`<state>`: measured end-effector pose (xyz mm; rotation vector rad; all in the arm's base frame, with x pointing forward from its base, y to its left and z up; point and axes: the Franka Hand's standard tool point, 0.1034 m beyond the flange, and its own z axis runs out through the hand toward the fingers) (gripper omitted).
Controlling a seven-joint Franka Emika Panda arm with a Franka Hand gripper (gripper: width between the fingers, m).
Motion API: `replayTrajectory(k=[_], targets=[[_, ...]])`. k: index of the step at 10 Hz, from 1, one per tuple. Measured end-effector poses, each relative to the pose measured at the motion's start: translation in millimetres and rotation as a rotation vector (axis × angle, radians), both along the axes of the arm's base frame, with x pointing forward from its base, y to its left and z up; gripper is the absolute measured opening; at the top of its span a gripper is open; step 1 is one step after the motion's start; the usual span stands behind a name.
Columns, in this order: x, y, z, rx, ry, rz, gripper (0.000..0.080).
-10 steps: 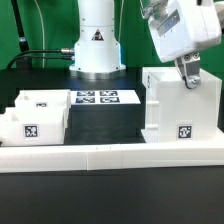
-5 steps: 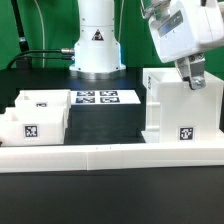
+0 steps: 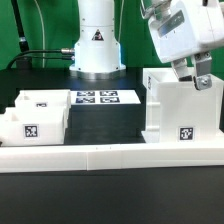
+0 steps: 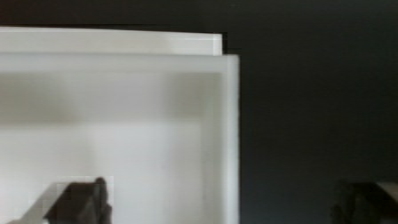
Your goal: Assemble drawer
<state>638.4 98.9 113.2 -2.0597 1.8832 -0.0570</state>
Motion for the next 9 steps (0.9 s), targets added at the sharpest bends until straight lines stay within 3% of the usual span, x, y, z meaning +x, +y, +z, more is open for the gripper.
replayTrajectory(k=[1,3,5,7,8,9], targets=[[-5.3,-6.0,14.2,-0.014,-0.031,0.069,0.0646],[-33.7,-24.1,39.4,-0.06,-0.091,0.2,0.0649],[-46.4,-36.8,49.8,-0.06,-0.103,0.204,0.0649],[-47.5,-36.3,45.0,-0.075,-0.101,0.253,0.0649],[-51.5,-45.2,38.8,-0.153,-0.119,0.492,0.0649],[-57.8,-65.5,38.6,-0.226,-0.156,0.708,0.0649]])
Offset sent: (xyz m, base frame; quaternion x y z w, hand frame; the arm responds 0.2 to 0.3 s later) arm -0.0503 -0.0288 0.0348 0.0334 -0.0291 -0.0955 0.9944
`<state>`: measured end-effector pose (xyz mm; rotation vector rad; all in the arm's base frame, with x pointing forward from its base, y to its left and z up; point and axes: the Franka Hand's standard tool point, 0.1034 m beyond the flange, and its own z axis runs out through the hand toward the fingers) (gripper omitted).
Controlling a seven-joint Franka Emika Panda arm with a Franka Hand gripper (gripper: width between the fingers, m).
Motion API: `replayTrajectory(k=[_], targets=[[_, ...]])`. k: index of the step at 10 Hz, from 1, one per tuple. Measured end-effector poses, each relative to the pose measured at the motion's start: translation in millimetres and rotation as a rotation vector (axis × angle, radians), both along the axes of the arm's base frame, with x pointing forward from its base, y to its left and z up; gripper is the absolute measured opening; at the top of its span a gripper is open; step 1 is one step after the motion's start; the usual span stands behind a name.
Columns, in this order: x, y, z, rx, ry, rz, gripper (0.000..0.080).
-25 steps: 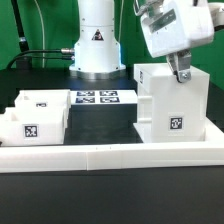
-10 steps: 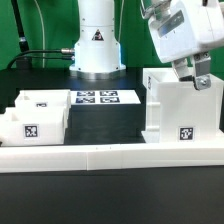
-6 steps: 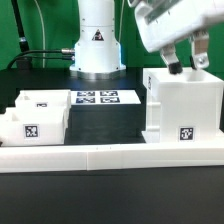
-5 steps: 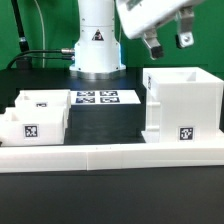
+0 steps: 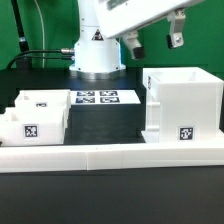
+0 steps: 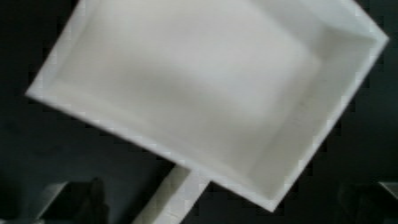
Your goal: Assemble drawer
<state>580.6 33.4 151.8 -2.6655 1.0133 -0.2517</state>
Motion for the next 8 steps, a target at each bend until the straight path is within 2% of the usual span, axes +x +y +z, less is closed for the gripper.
replayTrajectory(k=[1,3,6,7,8], targets=[[-8.1,-17.0,-3.0,-0.056,-0.027,0.169,0.0649],[-17.9,-53.5,-10.5,-0.128,-0.059,0.383,0.0649],[-17.8,-52.6,-11.5,-0.179,-0.086,0.559,0.0649],[-20.5,-57.1,-15.5,-0.225,-0.09,0.677,0.0649],[-28.3,-67.4,-25.0,-0.295,-0.07,0.814,0.0649]])
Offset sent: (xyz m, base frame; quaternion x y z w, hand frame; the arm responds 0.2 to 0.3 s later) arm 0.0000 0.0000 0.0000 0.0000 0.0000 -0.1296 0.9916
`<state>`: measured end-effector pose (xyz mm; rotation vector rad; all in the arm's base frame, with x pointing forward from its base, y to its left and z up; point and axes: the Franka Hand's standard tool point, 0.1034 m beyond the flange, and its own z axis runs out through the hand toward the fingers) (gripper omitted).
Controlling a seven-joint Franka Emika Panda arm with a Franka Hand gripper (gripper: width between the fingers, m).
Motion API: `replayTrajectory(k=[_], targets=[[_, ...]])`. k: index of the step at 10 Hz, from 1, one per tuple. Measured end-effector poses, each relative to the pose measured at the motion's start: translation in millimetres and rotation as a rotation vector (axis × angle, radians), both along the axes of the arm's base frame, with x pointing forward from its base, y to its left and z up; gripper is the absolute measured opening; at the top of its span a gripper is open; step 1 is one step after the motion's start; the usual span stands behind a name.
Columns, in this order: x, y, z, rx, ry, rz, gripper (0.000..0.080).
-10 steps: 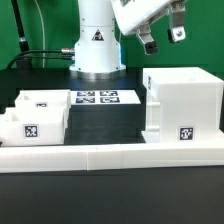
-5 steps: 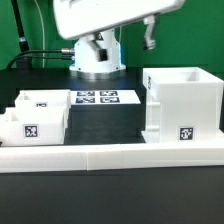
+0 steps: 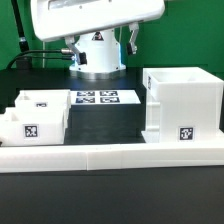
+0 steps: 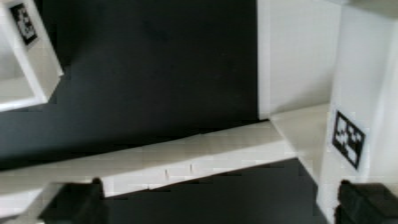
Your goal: Assemble drawer
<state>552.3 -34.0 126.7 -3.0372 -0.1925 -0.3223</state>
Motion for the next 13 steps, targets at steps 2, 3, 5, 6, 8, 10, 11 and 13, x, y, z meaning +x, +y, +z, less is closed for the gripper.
replayTrajectory(k=[2,3,5,6,8,10,11,13], targets=[[-10.6,-18.2,-13.0,-0.005,0.036,-0.088,0.0649],[-14.5,-26.2,-21.0,-0.009,0.047,-0.097,0.0649],[-17.6,-40.2,-29.4,-0.02,0.05,-0.093,0.0649],[-17.4,-38.9,-29.3,-0.02,0.049,-0.09,0.0649],[-17.6,-39.3,-29.6,-0.02,0.05,-0.09,0.0649],[-25.5,-38.7,-34.1,0.001,0.094,-0.133,0.0649],[-32.5,-40.6,-42.8,0.012,0.138,-0.138,0.0649],[-29.9,-50.9,-60.2,0.023,0.186,-0.152,0.0649]])
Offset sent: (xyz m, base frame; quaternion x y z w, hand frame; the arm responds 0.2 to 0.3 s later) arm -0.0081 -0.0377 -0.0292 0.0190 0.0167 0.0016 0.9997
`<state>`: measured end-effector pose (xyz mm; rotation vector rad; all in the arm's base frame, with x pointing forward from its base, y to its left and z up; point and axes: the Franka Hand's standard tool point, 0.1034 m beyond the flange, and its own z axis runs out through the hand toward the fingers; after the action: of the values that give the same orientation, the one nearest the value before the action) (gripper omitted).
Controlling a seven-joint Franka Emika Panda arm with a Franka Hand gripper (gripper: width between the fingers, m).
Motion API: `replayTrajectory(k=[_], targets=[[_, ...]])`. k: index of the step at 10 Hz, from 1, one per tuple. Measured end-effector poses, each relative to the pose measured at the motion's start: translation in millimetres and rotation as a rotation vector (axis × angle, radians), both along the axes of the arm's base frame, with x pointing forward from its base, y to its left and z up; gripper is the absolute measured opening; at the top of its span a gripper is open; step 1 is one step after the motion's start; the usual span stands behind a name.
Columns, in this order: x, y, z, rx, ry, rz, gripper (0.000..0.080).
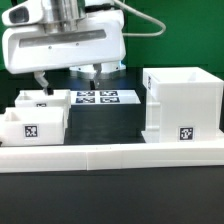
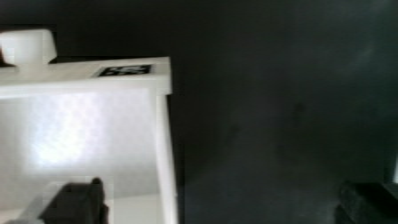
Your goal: Assemble drawer
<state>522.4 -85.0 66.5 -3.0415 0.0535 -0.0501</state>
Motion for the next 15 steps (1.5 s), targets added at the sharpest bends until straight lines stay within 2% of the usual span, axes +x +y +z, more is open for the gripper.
replayTrajectory(k=[1,6,9,13,15], targets=[[-1.8,-1.7,-7.2,-0.006,0.0,0.005,0.0649],[-1.9,-1.7,-8.6,-0.01,-0.003,0.006,0.0649],[-8.1,-10.6,-34.3,-0.043,-0.016,0.006,0.0649],[-10.2,-14.5,-55.8,-0.069,-0.027,0.005,0.0649],[-11.7,-15.7,-58.9,-0.079,-0.036,0.005,0.0649]])
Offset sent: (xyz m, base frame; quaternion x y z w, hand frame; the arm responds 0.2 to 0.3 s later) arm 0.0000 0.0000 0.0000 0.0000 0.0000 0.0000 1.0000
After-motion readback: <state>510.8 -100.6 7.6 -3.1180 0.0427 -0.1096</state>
